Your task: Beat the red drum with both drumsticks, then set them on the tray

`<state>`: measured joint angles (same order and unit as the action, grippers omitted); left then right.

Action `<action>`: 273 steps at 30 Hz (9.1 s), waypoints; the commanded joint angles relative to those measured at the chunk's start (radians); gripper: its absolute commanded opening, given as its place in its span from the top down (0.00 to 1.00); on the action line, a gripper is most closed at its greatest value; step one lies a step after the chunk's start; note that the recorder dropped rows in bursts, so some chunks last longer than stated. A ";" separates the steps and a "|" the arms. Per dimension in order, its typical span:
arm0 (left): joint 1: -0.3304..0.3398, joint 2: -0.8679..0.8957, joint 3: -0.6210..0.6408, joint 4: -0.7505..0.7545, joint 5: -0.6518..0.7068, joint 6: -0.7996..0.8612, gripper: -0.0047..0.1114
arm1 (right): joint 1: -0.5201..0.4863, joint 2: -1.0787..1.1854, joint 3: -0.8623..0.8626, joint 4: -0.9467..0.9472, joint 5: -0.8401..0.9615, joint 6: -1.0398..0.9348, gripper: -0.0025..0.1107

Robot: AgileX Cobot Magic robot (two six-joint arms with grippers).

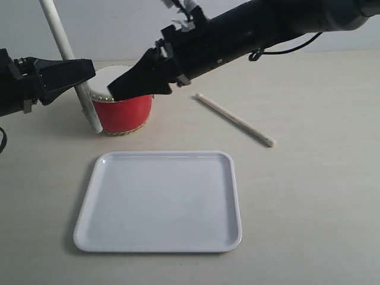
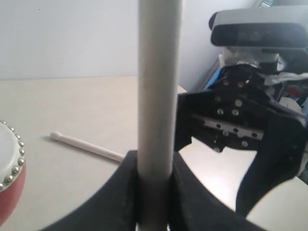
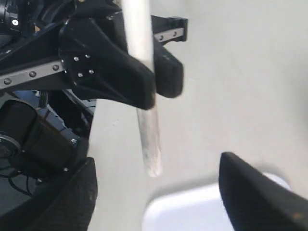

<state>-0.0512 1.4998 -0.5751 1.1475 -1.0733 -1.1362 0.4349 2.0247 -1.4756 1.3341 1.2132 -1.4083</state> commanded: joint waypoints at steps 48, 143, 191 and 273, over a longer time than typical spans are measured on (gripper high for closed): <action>-0.001 0.001 -0.007 -0.001 0.077 -0.008 0.96 | -0.191 0.144 0.003 -0.997 -0.416 0.610 0.49; -0.141 0.119 -0.727 -0.966 2.294 1.414 0.96 | -0.189 -0.195 -0.030 -0.874 -0.179 0.743 0.98; -0.233 0.408 -0.905 -1.081 2.294 1.504 0.96 | 0.100 0.087 -0.573 -1.219 0.008 1.097 0.98; -0.227 0.190 -0.882 -1.076 2.294 1.392 0.96 | 0.180 -0.236 -0.406 -1.323 0.008 1.143 0.98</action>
<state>-0.2820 1.7658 -1.4520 0.0596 1.2198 0.2437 0.6160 1.7890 -1.8760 -0.0085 1.2263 -0.2626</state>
